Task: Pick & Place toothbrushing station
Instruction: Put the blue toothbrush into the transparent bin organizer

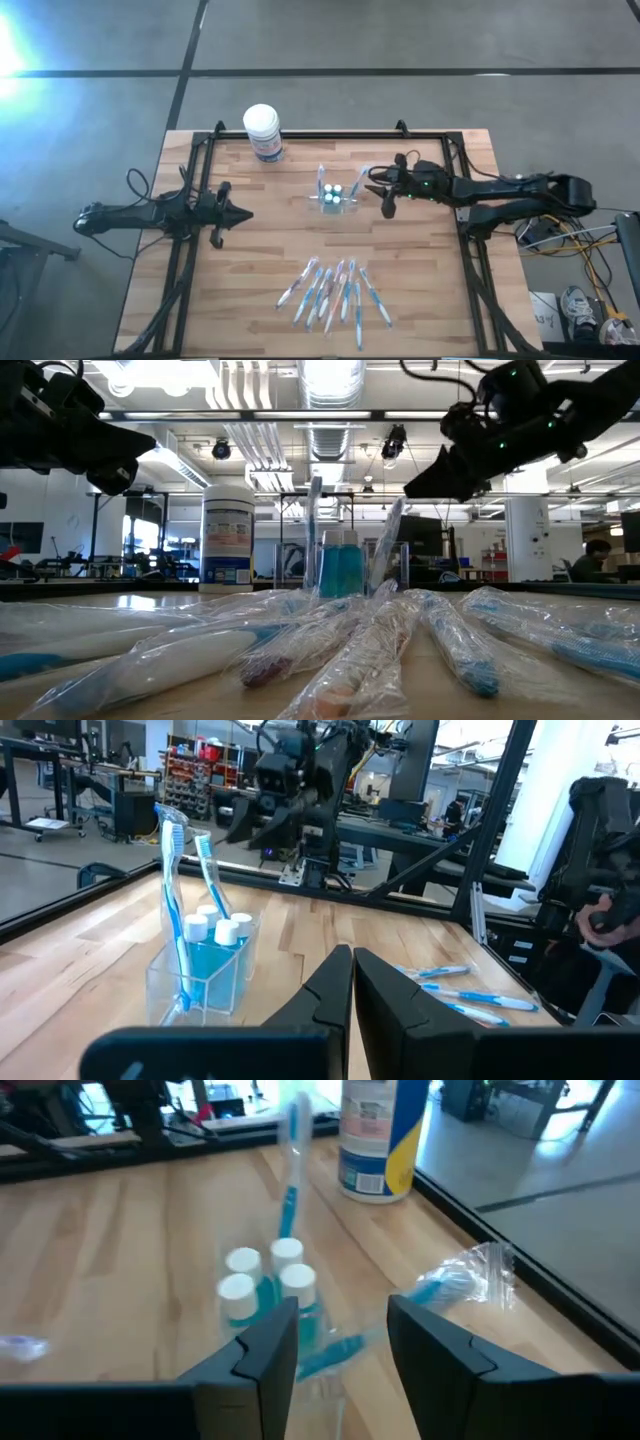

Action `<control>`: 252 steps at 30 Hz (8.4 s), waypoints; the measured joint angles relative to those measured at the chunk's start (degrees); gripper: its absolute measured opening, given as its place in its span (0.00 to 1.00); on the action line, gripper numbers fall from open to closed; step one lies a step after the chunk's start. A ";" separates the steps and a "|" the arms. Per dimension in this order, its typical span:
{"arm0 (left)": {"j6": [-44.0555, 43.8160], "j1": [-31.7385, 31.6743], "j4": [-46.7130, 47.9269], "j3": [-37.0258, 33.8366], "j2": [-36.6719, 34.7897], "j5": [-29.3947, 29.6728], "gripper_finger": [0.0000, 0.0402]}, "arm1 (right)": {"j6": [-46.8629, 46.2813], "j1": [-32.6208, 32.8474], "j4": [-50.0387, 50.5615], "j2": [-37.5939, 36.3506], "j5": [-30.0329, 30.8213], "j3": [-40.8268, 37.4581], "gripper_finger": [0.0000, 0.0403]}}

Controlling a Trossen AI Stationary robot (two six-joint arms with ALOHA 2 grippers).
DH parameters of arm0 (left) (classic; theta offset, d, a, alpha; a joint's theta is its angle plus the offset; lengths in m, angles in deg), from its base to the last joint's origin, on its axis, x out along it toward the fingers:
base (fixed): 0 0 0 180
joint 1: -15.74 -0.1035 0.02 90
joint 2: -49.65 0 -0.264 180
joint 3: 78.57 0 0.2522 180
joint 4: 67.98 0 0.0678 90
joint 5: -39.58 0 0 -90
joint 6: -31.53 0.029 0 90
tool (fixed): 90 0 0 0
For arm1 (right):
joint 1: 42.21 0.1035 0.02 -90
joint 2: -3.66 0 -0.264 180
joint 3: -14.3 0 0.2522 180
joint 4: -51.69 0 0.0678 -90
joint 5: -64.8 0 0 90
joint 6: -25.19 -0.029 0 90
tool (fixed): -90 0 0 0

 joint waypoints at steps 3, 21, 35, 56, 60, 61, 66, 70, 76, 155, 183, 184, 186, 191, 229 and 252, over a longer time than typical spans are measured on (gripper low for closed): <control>-0.10 0.00 0.02 0.00 0.02 -0.44 0.05 | -1.16 0.92 3.11 -3.75 -0.16 0.02 0.37; -7.41 0.00 0.38 0.27 0.09 -2.98 0.03 | -5.68 12.13 -6.24 -20.86 -19.01 -2.11 0.10; -1.49 -0.04 5.03 2.19 0.15 0.69 0.03 | -6.22 -0.41 6.57 -38.82 -21.52 -9.46 0.02; -2.73 -0.03 14.00 6.44 0.15 3.71 0.01 | -7.20 -0.43 6.86 -57.60 -16.51 -22.52 0.02; -2.61 -0.03 13.94 6.47 0.17 5.63 0.01 | -6.47 -0.43 8.06 -57.79 -13.23 -22.56 0.02; -2.45 -0.04 13.93 6.47 0.27 5.71 0.01 | -5.61 -0.45 8.67 -57.79 -12.57 -22.56 0.02; -2.38 -0.04 13.90 6.47 0.42 5.68 0.01 | -3.02 -0.43 10.88 -57.87 -11.57 -22.56 0.02; -3.40 -0.04 13.88 6.49 0.42 5.91 0.02 | -1.98 -0.43 11.54 -58.69 -10.10 -22.56 0.02; -4.05 -0.09 15.00 6.79 0.44 8.87 0.02 | -0.74 -0.42 14.05 -61.60 -9.64 -22.56 0.02; -49.00 23.71 65.44 108.02 126.63 8.50 0.45 | 0.39 8.18 23.51 -62.18 -13.18 -18.82 0.02; -38.27 22.51 55.65 99.43 126.71 6.33 0.13 | -3.02 8.20 25.03 -62.18 -13.25 -19.76 0.02; -38.27 22.52 55.48 99.40 126.51 6.39 0.10 | -3.02 8.20 25.03 -62.18 -13.25 -19.76 0.02; -38.29 22.51 55.01 99.36 126.24 6.39 0.04 | -3.02 8.20 25.04 -62.18 -13.25 -19.76 0.02; -38.53 22.52 55.60 100.69 124.82 6.65 0.04 | -2.82 8.20 25.02 -62.18 -13.25 -19.76 0.02; 13.16 21.24 -22.35 27.57 44.72 18.74 0.00 | -0.83 8.20 19.73 -62.29 -13.36 -20.14 0.02; 15.85 -11.26 -30.79 13.68 32.85 -7.95 0.00 | 1.44 8.20 15.57 -62.25 -13.29 -20.94 0.02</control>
